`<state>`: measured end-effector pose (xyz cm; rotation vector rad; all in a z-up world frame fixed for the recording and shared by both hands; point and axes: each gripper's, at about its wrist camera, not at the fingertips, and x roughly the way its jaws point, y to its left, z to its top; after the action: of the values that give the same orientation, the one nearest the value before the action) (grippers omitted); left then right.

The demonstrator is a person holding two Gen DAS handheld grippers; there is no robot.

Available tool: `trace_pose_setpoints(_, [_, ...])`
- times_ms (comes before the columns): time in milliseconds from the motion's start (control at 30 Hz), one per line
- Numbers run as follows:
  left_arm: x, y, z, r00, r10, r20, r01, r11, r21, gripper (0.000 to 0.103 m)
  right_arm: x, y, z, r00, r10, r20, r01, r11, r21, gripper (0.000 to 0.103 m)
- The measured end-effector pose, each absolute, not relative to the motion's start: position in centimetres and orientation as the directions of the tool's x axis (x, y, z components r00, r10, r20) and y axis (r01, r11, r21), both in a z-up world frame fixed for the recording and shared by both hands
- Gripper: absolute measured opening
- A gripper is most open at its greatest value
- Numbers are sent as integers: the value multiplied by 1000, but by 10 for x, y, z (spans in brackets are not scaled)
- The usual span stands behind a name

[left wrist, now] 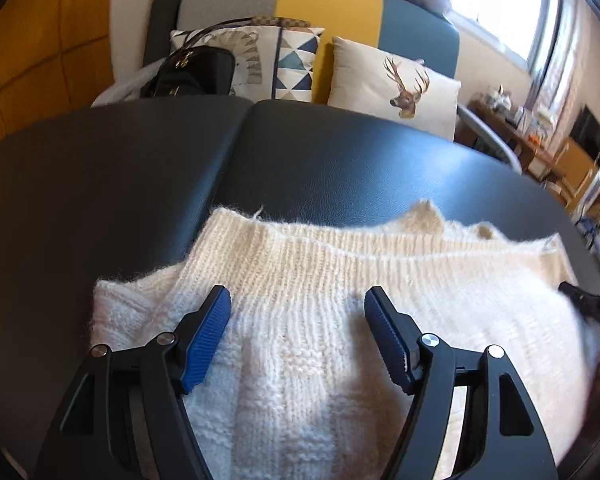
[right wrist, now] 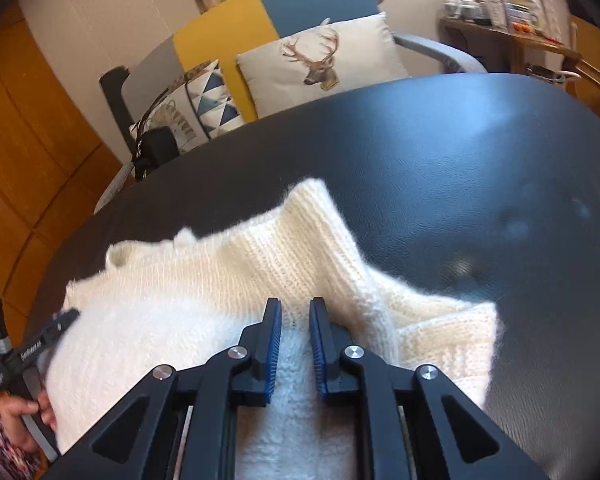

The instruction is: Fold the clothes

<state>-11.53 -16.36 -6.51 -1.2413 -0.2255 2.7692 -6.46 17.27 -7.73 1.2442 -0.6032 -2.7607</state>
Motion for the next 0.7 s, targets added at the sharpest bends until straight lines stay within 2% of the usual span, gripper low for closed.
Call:
trace_pose_setpoints(33, [-117,-165,-62,-671,152,-726,-22,-983,-184,73,-64,168,-73,-696,-201,-689,-100,-923,370,25])
trace_pose_setpoints(100, [-127,-166,-58,-675,127,-727,1,-985,-173,73,-69,160,-59,-736,-208,-644,-64,-926,372,28])
trace_pose_setpoints(200, [-160,-171,-71,-609,38,-792,63,-993,-96,73,-99,146,-63,-683,-178,-708,-61,-952,299,28])
trace_pose_setpoints(267, [-178,-175,-81,-567,10,-824,86,-994,-70,84,-119,140,-74,-622,-135,-771,-76,-970,231,27])
trace_pose_setpoints(367, [-188,-187,-90,-560,53,-826,98,-987,-129,93,-119,149,-86,-622,-102,-776,-121,-967,224,24])
trace_pose_setpoints(433, [-188,-192,-92,-573,79,-816,100,-981,-165,94,-116,160,-90,-634,-81,-769,-170,-956,241,24])
trace_pose_setpoints(533, [-187,-186,-93,-580,57,-813,93,-986,-135,94,-111,179,-96,-654,-107,-749,-222,-919,325,21])
trace_pose_setpoints(700, [-191,-188,-91,-562,91,-822,85,-982,-167,95,-103,193,-94,-679,-188,-709,-201,-882,426,24])
